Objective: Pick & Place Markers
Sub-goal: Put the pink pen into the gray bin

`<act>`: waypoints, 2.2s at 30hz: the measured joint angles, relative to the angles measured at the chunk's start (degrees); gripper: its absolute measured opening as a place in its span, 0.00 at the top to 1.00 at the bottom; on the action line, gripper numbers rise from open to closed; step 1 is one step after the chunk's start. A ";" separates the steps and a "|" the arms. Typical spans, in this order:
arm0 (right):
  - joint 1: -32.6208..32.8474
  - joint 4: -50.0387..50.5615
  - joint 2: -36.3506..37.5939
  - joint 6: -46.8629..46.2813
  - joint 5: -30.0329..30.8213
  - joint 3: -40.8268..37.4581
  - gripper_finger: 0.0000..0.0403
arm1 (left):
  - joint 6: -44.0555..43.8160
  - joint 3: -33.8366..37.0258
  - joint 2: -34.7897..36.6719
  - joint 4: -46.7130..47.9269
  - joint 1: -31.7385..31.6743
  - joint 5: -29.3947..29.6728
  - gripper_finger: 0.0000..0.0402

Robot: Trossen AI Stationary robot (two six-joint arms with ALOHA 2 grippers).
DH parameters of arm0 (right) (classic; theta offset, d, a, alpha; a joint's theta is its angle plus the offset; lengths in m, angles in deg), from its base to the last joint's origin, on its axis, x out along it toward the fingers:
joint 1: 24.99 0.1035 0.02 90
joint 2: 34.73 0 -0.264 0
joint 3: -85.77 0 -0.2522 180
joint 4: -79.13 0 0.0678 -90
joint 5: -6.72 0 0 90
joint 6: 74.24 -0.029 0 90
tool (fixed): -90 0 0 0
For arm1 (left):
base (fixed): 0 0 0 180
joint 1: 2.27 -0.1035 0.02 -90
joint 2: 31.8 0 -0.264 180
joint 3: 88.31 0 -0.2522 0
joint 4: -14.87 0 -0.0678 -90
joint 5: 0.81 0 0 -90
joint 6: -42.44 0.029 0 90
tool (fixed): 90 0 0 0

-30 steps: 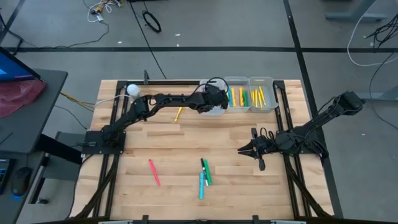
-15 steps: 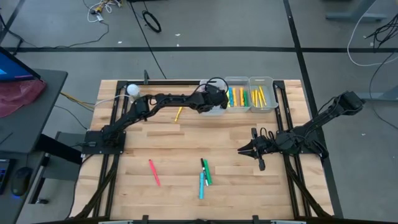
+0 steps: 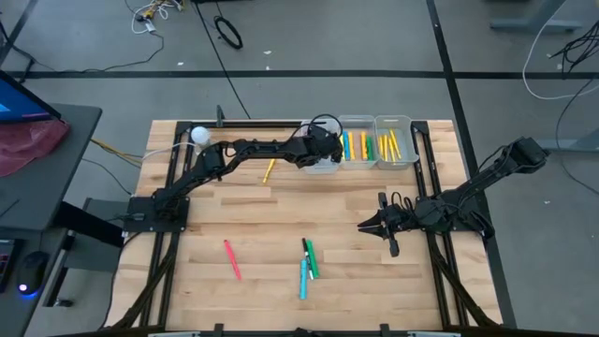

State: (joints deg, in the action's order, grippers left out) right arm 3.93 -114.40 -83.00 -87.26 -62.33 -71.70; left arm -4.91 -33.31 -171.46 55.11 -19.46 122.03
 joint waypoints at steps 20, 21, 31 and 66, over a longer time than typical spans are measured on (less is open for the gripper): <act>-0.02 -0.11 0.00 0.00 0.00 0.02 0.88 | 6.70 -0.33 4.57 -0.31 0.51 -1.35 0.60; -0.02 -0.11 0.02 0.02 0.02 0.02 0.88 | 7.94 -0.33 5.30 -0.39 0.70 -1.31 0.60; 0.01 -0.15 0.02 0.00 0.02 0.02 0.88 | 24.28 -0.37 15.93 7.12 8.18 -1.18 0.59; 0.01 -3.58 -0.17 0.44 1.18 0.07 0.88 | -38.55 8.54 21.74 63.50 58.43 -3.36 0.59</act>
State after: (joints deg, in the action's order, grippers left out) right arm 3.94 -117.98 -83.18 -86.82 -61.15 -71.63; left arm -43.46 -24.77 -149.71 118.61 38.97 118.68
